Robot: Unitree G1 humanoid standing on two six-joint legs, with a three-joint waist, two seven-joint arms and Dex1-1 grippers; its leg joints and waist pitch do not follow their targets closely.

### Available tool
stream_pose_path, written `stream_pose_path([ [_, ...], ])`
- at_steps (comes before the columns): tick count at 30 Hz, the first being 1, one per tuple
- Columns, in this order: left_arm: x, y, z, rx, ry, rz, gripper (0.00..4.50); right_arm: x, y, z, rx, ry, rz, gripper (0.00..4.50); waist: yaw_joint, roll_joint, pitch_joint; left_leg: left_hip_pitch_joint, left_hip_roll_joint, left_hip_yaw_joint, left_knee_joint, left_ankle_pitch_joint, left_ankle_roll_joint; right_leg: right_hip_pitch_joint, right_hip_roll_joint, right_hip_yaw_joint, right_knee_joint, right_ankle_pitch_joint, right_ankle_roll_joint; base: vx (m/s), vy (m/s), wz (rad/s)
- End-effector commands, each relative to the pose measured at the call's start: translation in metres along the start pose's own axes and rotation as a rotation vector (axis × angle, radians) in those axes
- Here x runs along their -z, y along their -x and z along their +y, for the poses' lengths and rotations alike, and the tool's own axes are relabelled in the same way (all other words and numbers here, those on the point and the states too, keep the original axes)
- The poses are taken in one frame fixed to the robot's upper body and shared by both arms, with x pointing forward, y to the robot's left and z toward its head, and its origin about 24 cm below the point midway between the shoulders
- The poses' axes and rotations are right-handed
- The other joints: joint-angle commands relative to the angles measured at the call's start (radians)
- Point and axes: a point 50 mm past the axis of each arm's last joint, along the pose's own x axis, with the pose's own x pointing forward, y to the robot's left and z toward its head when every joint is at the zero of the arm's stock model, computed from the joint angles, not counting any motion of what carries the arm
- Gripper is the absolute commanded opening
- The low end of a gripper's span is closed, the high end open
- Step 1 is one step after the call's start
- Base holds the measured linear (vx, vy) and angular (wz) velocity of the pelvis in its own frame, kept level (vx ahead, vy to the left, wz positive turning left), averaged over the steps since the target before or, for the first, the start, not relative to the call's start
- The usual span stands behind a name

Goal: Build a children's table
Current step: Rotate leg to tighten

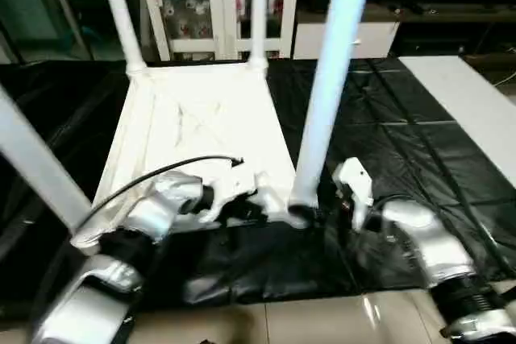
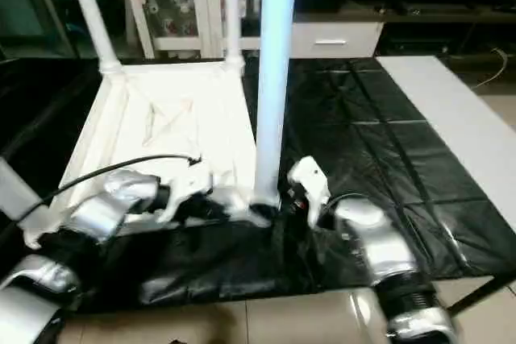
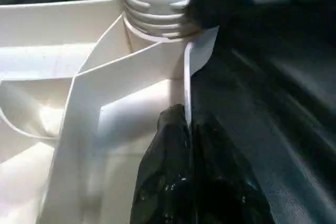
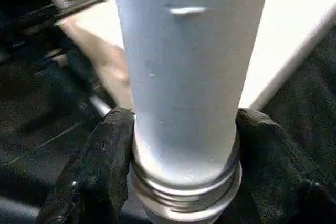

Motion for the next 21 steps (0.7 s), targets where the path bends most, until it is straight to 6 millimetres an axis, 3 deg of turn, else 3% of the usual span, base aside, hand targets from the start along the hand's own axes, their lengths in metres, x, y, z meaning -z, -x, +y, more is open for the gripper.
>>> stream_pose_path([
  [1,-0.018,-0.02,0.003,-0.093,0.022,-0.038,0.0,0.008,-0.008,-0.008,0.292,-0.074,0.024,2.64,-0.015,-0.003,-0.029,0.033,0.091,-0.073,-0.108,-0.622,-0.104,-0.009,-0.105,0.047,-0.12,-0.622,-0.116,-0.054,0.024,-0.09],
  [3,-0.03,-0.027,0.009,-0.179,0.042,-0.065,0.0,0.003,-0.015,-0.013,0.481,-0.142,-0.018,2.64,-0.019,-0.001,-0.031,0.033,0.089,-0.077,-0.11,-0.638,-0.111,-0.007,-0.104,0.041,-0.12,-0.612,-0.11,-0.027,0.015,-0.06],
  [4,-0.036,-0.031,0.011,-0.228,0.052,-0.078,0.0,0.001,-0.019,-0.014,0.556,-0.176,-0.031,2.64,-0.029,0.01,-0.031,0.031,0.089,-0.079,-0.116,-0.658,-0.122,-0.005,-0.101,0.035,-0.119,-0.577,-0.115,0.0,0.0,0.0],
  [6,-0.043,-0.036,0.014,-0.296,0.066,-0.093,0.0,-0.001,-0.023,-0.016,0.656,-0.198,-0.042,2.64,-0.038,0.0,-0.035,0.025,0.085,-0.079,-0.117,-0.633,-0.115,0.0,-0.1,0.035,-0.115,-0.512,-0.122,-0.035,0.074,-0.15],
  [7,-0.046,-0.042,0.015,-0.352,0.067,-0.084,0.0,-0.004,-0.03,-0.014,0.708,-0.178,-0.041,2.64,-0.037,0.006,-0.036,0.024,0.082,-0.07,-0.115,-0.573,-0.089,-0.007,-0.108,0.044,-0.121,-0.469,-0.14,-0.018,0.059,-0.08],
  [8,-0.046,-0.042,0.015,-0.357,0.066,-0.082,0.0,-0.005,-0.031,-0.014,0.714,-0.174,-0.041,2.64,-0.038,0.008,-0.037,0.025,0.083,-0.068,-0.114,-0.558,-0.086,-0.009,-0.109,0.046,-0.121,-0.45,-0.149,0.0,0.0,0.0],
  [9,-0.046,-0.045,0.014,-0.368,0.065,-0.073,0.0,-0.006,-0.036,-0.011,0.707,-0.159,-0.038,2.64,-0.038,0.007,-0.038,0.02,0.083,-0.067,-0.115,-0.538,-0.081,-0.005,-0.108,0.046,-0.119,-0.422,-0.155,0.0,0.0,0.0],
  [10,-0.045,-0.048,0.012,-0.356,0.07,-0.064,0.0,-0.007,-0.045,-0.003,0.646,-0.155,-0.041,2.64,-0.036,0.011,-0.043,0.01,0.084,-0.06,-0.117,-0.476,-0.065,0.001,-0.105,0.048,-0.111,-0.314,-0.175,0.0,0.0,0.0],
  [12,-0.044,-0.048,0.012,-0.353,0.071,-0.062,0.0,-0.008,-0.046,0.0,0.63,-0.155,-0.058,2.64,-0.032,0.007,-0.046,0.007,0.084,-0.053,-0.114,-0.427,-0.043,0.003,-0.106,0.05,-0.106,-0.249,-0.189,0.0,0.0,0.0],
  [13,-0.042,-0.048,0.011,-0.34,0.067,-0.056,0.0,-0.012,-0.047,0.002,0.604,-0.117,-0.086,2.64,-0.028,0.005,-0.045,0.003,0.083,-0.046,-0.11,-0.393,-0.016,0.004,-0.109,0.051,-0.106,-0.234,-0.198,0.0,0.0,0.0],
  [14,-0.038,-0.046,0.011,-0.328,0.063,-0.042,0.0,-0.021,-0.048,0.006,0.559,-0.021,-0.131,2.64,-0.024,-0.001,-0.045,0.005,0.083,-0.041,-0.105,-0.37,0.005,0.004,-0.112,0.051,-0.109,-0.255,-0.198,0.0,0.0,0.0],
  [15,-0.038,-0.046,0.011,-0.328,0.063,-0.042,0.0,-0.021,-0.048,0.006,0.559,-0.021,-0.131,2.99,-0.021,-0.001,-0.045,0.006,0.084,-0.039,-0.103,-0.36,0.012,0.003,-0.114,0.052,-0.111,-0.267,-0.197,0.0,0.0,0.0],
  [17,-0.037,-0.045,0.012,-0.325,0.061,-0.039,0.0,-0.022,-0.047,0.006,0.549,-0.023,-0.143,2.99,-0.017,-0.001,-0.044,0.008,0.085,-0.036,-0.102,-0.346,0.027,0.0,-0.113,0.052,-0.114,-0.307,-0.195,0.0,0.0,0.0],
  [18,-0.034,-0.043,0.011,-0.31,0.054,-0.031,0.0,-0.025,-0.043,0.005,0.514,-0.041,-0.176,3.33,-0.016,-0.002,-0.045,0.007,0.085,-0.037,-0.102,-0.343,0.035,0.002,-0.111,0.051,-0.114,-0.324,-0.191,0.0,0.0,0.0],
  [21,-0.021,-0.035,0.007,-0.191,0.016,0.0,0.0,-0.032,-0.025,0.001,0.311,-0.06,-0.226,3.56,-0.01,-0.006,-0.045,-0.002,0.09,-0.038,-0.102,-0.326,0.059,0.01,-0.111,0.05,-0.113,-0.33,-0.174,0.0,0.0,0.0],
])
